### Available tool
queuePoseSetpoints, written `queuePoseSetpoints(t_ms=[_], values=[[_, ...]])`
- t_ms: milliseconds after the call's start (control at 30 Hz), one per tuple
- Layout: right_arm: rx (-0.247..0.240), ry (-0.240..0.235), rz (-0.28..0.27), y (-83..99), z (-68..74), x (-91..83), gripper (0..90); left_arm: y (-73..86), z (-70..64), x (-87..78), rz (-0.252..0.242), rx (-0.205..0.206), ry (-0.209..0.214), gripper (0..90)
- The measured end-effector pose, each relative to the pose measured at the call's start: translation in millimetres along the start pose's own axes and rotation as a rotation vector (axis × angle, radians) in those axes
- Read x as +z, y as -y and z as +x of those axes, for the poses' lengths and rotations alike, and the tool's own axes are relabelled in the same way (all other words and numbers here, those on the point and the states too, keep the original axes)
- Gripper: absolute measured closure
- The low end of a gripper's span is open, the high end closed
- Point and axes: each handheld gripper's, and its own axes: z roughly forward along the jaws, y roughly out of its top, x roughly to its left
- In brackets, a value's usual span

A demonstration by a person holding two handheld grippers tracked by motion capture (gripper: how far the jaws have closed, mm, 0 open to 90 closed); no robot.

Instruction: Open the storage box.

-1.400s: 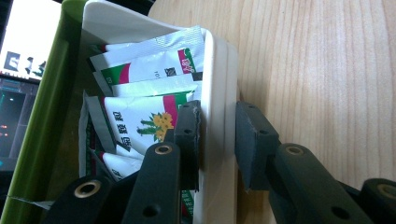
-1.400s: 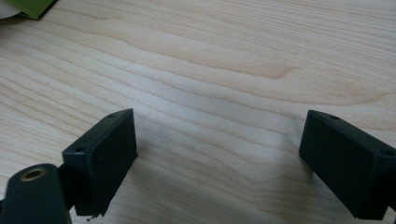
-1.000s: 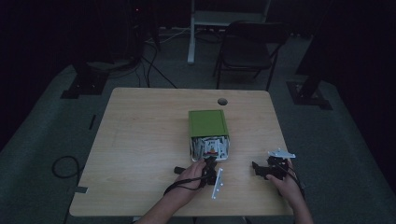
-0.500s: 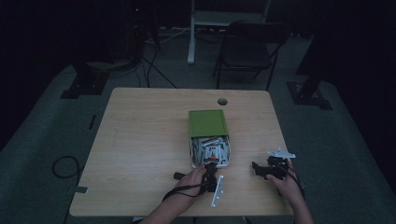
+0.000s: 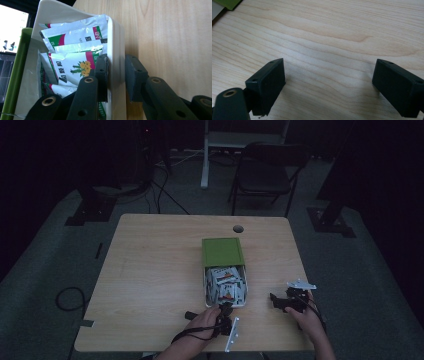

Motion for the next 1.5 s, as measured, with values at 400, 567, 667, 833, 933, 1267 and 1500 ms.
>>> queuePoseSetpoints(t_ms=[400, 567, 667, 833, 933, 1267, 1500], values=[[-0.001, 0.001, 0.001, 0.0, 0.0, 0.0, 10.6, -3.9, -8.4, -11.8, -0.015, -0.014, 0.011, 73.8], [-0.001, 0.0, 0.0, 0.0, 0.0, 0.0, 10.6, -4.3, -8.2, -14.2, -0.006, -0.003, 0.019, 73.8], [-0.001, 0.0, -0.001, 0.0, 0.0, 0.0, 10.6, -5.3, -9.0, -16.7, -0.011, -0.007, 0.026, 73.9], [-0.001, 0.0, -0.001, 0.1, 0.0, 0.0, 10.6, -4.6, -9.0, -17.1, -0.023, -0.033, 0.03, 73.1], [-0.001, 0.001, 0.0, 0.0, 0.0, 0.0, 10.6, -2.3, -6.8, -19.2, -0.04, -0.067, 0.034, 70.0], [-0.001, 0.001, 0.0, 0.0, 0.0, 0.0, 10.6, 1.5, 1.5, -32.5, -0.132, -0.221, 0.095, 68.2], [-0.001, 0.001, -0.001, 0.0, 0.0, 0.0, 10.6, 8.8, 1.8, -40.7, -0.165, -0.295, 0.14, 68.5]])
